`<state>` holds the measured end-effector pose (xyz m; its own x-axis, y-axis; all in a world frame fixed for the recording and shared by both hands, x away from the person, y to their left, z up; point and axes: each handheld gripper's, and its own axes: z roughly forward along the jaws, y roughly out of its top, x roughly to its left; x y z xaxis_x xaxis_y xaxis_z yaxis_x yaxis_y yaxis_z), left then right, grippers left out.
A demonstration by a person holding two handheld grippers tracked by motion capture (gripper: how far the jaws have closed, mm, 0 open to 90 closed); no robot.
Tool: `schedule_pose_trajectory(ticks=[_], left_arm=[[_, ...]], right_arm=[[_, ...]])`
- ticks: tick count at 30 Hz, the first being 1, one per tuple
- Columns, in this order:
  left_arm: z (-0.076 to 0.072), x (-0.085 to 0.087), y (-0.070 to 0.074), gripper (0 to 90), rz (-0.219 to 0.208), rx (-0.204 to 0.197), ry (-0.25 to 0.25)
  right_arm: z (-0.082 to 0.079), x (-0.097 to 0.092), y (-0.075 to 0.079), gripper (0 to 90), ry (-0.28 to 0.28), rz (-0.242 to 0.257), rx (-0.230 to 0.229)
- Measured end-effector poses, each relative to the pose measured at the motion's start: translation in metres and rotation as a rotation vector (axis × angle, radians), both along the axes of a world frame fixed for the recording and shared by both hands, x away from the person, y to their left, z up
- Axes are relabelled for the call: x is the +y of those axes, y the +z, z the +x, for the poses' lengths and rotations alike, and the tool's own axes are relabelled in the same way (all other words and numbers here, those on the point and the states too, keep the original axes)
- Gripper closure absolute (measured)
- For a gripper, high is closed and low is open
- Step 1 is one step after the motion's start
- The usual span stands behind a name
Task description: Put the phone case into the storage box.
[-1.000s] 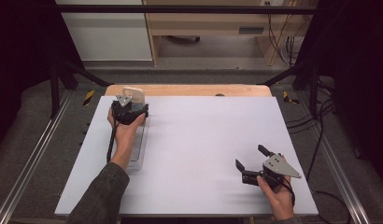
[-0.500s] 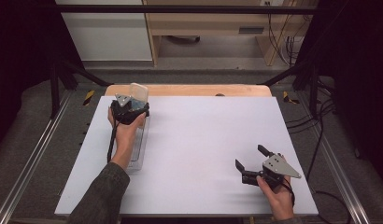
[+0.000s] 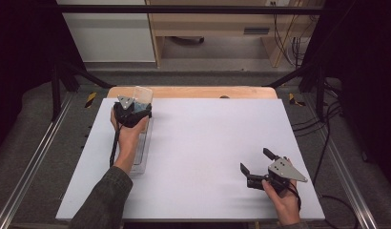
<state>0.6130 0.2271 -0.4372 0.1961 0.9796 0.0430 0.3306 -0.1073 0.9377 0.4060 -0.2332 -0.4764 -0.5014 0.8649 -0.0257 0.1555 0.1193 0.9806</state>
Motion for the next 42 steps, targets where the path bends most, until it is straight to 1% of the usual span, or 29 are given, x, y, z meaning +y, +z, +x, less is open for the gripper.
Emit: schedule_pose_trajectory(ticks=[3,7,9,16,19,23,24,26,28,30,32,34,36,40,42], left_arm=[[-0.002,-0.002,0.003,19.3,0.003,-0.022,-0.019],[-0.006,-0.006,0.007,31.0,0.007,-0.041,-0.058],[-0.007,-0.009,0.008,38.4,0.006,-0.044,-0.089],[-0.011,-0.015,0.01,60.0,0.012,-0.041,-0.174],[-0.011,-0.017,0.011,68.3,0.012,-0.034,-0.205],[-0.01,-0.021,0.011,78.3,0.028,-0.017,-0.239],[-0.009,-0.021,0.011,80.3,0.036,-0.005,-0.24],[-0.007,-0.022,0.011,83.6,0.039,0.011,-0.247],[-0.004,-0.023,0.011,85.7,0.056,0.027,-0.244],[-0.001,-0.023,0.01,87.0,0.057,0.046,-0.24],[0.001,-0.023,0.01,88.0,0.058,0.052,-0.235],[0.004,-0.023,0.01,88.7,0.07,0.06,-0.227],[0.006,-0.021,0.008,89.2,0.062,0.067,-0.214],[0.009,-0.018,0.004,89.3,0.073,0.081,-0.198],[0.009,-0.017,0.004,89.4,0.068,0.078,-0.189]], right_arm=[[0.0,0.0,0.0,2.3,0.0,0.0,0.0],[0.0,0.0,0.0,2.4,0.0,0.0,0.0],[0.0,0.001,0.0,2.4,0.001,-0.001,0.0],[0.0,0.002,0.0,2.4,0.003,-0.001,0.003],[0.0,0.002,0.0,2.4,0.004,-0.002,0.001],[0.0,0.002,0.0,2.4,0.004,-0.001,0.003],[0.0,0.002,0.0,2.4,0.004,-0.001,0.003],[0.0,0.002,0.0,2.4,0.004,0.0,0.001],[0.0,0.001,-0.001,2.4,0.003,0.0,0.003],[0.0,0.001,-0.001,2.4,0.003,0.002,0.002],[0.0,0.0,-0.001,2.4,0.001,0.003,0.002],[0.0,0.0,-0.001,2.4,0.001,0.006,0.003],[0.0,0.0,-0.001,2.4,0.002,0.005,0.004],[0.0,0.0,-0.001,2.4,0.001,0.006,0.003],[0.0,0.0,-0.001,2.4,0.001,0.005,0.005]])
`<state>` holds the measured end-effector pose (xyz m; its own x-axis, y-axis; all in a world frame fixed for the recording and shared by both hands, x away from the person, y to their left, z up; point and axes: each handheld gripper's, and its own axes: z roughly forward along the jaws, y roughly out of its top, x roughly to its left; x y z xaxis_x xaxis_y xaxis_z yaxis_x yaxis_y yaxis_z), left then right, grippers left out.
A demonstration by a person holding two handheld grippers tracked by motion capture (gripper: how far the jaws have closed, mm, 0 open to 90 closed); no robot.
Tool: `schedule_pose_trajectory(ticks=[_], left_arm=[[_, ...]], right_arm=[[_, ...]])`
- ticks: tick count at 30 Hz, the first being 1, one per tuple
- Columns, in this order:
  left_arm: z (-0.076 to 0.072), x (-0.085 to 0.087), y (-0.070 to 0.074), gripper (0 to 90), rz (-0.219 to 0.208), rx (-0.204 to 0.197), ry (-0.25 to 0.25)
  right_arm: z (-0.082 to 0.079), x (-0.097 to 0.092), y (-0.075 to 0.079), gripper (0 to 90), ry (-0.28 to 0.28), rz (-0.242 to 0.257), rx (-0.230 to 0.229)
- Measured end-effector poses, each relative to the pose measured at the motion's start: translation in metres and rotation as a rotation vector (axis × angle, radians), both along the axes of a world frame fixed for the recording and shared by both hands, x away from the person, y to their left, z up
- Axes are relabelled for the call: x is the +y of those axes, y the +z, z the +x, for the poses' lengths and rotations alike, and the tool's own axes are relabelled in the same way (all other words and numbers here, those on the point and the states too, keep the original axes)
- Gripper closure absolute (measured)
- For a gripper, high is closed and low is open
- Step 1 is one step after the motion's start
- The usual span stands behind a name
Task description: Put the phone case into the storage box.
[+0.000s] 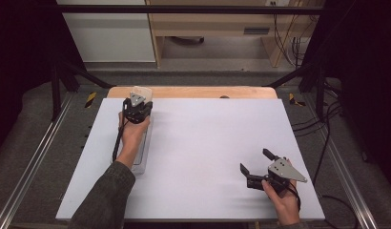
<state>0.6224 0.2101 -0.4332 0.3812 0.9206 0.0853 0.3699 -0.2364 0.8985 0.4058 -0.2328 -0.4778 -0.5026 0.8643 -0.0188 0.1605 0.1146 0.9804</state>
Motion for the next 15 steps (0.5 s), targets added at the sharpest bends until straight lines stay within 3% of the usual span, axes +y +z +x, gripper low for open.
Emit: schedule_pose_trajectory(ticks=[7,15], left_arm=[[0.003,0.005,-0.003,89.5,0.002,0.011,0.019],[-0.007,0.004,0.011,89.5,-0.022,-0.024,-0.002]], right_arm=[[0.0,0.0,0.0,2.4,0.002,0.0,0.001],[0.0,0.001,0.0,2.4,0.003,0.0,-0.002]])
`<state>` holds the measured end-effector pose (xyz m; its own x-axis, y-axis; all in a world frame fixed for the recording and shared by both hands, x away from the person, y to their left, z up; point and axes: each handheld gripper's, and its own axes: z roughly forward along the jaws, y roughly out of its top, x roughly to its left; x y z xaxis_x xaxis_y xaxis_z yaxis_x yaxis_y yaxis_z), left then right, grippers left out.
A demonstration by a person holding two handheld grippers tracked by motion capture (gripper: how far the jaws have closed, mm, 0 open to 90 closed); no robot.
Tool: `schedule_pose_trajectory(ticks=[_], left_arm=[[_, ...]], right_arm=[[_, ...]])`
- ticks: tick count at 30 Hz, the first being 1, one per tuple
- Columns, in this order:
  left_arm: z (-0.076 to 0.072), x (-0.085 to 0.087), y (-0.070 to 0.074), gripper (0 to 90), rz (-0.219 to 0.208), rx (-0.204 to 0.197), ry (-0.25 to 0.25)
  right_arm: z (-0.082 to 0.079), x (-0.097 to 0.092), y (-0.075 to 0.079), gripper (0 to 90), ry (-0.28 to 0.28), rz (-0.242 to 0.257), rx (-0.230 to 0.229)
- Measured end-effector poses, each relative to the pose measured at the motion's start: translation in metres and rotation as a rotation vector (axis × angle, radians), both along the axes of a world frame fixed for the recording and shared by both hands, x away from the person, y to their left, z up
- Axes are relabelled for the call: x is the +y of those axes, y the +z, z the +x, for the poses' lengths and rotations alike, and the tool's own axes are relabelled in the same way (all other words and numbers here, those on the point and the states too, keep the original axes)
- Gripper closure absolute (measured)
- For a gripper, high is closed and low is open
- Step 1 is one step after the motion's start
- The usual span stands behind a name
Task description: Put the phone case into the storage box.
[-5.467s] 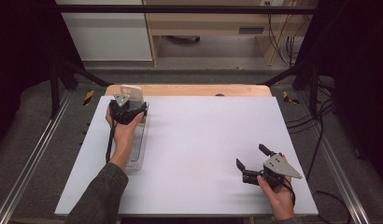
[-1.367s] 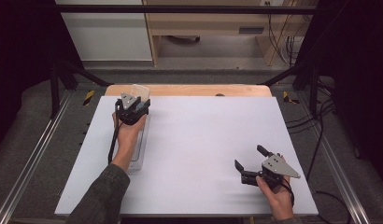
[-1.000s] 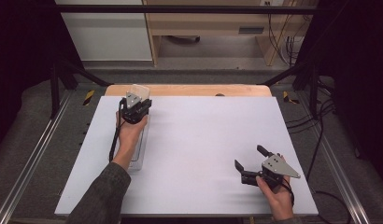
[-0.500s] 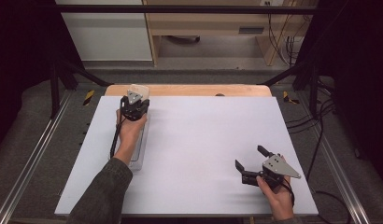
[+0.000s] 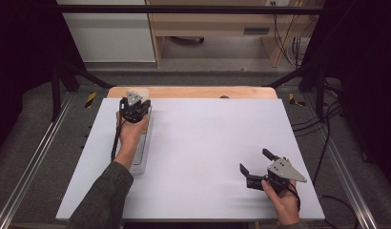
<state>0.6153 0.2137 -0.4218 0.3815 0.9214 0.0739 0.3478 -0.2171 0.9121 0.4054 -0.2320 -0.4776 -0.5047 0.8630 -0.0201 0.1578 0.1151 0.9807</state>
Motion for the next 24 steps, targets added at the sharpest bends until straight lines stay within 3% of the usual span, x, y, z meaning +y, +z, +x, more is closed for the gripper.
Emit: schedule_pose_trajectory(ticks=[13,24], left_arm=[[-0.022,0.001,0.024,89.5,-0.059,-0.041,-0.035],[-0.036,0.006,0.034,89.3,-0.099,-0.053,-0.052]], right_arm=[[-0.001,0.001,0.002,2.4,-0.003,-0.005,-0.009],[-0.002,0.001,0.002,2.4,-0.003,-0.007,-0.012]])
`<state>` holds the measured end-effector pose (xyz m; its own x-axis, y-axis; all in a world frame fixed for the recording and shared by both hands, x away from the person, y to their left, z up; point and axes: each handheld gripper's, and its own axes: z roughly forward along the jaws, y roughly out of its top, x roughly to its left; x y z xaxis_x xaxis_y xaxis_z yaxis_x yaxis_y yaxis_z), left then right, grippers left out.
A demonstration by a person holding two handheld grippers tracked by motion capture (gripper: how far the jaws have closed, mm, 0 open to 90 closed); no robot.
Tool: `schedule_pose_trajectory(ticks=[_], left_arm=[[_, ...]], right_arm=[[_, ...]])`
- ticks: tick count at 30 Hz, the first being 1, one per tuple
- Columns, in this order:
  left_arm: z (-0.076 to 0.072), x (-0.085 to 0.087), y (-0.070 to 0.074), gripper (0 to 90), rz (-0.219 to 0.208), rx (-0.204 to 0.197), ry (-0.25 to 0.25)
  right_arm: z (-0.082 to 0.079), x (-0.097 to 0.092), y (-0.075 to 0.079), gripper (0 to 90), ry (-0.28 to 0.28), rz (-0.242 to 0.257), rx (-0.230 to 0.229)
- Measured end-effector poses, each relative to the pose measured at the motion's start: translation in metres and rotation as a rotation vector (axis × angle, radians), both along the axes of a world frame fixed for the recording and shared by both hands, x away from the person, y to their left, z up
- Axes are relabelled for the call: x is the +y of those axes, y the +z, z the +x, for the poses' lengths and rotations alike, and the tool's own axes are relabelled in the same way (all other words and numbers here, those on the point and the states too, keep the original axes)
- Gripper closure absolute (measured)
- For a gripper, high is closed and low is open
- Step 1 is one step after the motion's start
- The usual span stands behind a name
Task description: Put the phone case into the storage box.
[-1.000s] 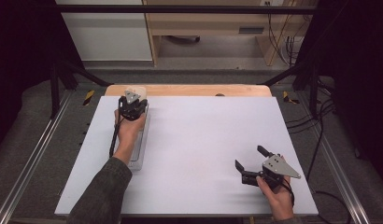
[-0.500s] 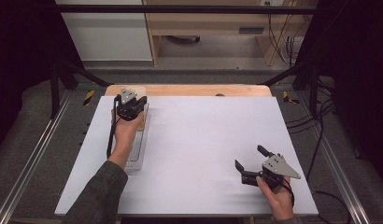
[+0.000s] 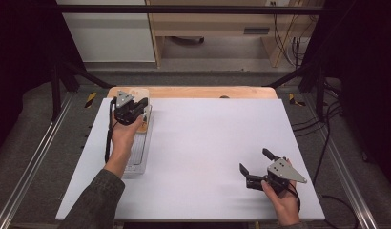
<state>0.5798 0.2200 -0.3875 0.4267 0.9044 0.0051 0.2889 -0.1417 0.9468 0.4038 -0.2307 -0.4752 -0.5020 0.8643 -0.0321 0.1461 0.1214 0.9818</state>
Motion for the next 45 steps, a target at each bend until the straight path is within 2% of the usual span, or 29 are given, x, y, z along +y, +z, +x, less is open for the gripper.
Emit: schedule_pose_trajectory(ticks=[2,4,12,18,24,28,31,35,45], left_arm=[[-0.002,0.0,0.001,87.1,-0.007,-0.009,-0.005],[-0.004,0.0,0.002,82.7,0.004,-0.026,-0.006],[-0.007,0.0,0.005,58.1,-0.001,-0.074,0.007],[-0.009,0.0,0.006,37.3,-0.028,-0.081,0.014],[-0.012,0.002,0.009,22.1,-0.066,-0.096,0.021],[-0.015,0.002,0.012,11.8,-0.093,-0.098,0.007],[-0.018,0.001,0.014,7.3,-0.106,-0.102,-0.021],[-0.024,-0.002,0.016,4.0,-0.096,-0.102,-0.057],[-0.045,-0.006,0.019,2.7,-0.018,-0.142,-0.109]], right_arm=[[0.0,0.0,0.0,2.5,0.001,0.0,-0.001],[0.0,0.0,0.0,2.5,0.0,0.0,-0.001],[0.0,0.0,0.0,2.4,0.001,-0.002,-0.001],[0.0,0.0,0.0,2.4,0.001,-0.002,-0.001],[0.0,0.001,0.0,2.4,0.001,-0.002,-0.001],[0.0,0.001,0.001,2.4,0.001,-0.002,-0.002],[0.0,0.001,0.001,2.4,0.001,-0.001,-0.002],[-0.001,0.001,0.001,2.4,0.0,-0.001,-0.003],[-0.001,0.002,0.001,2.4,0.001,-0.002,-0.002]])
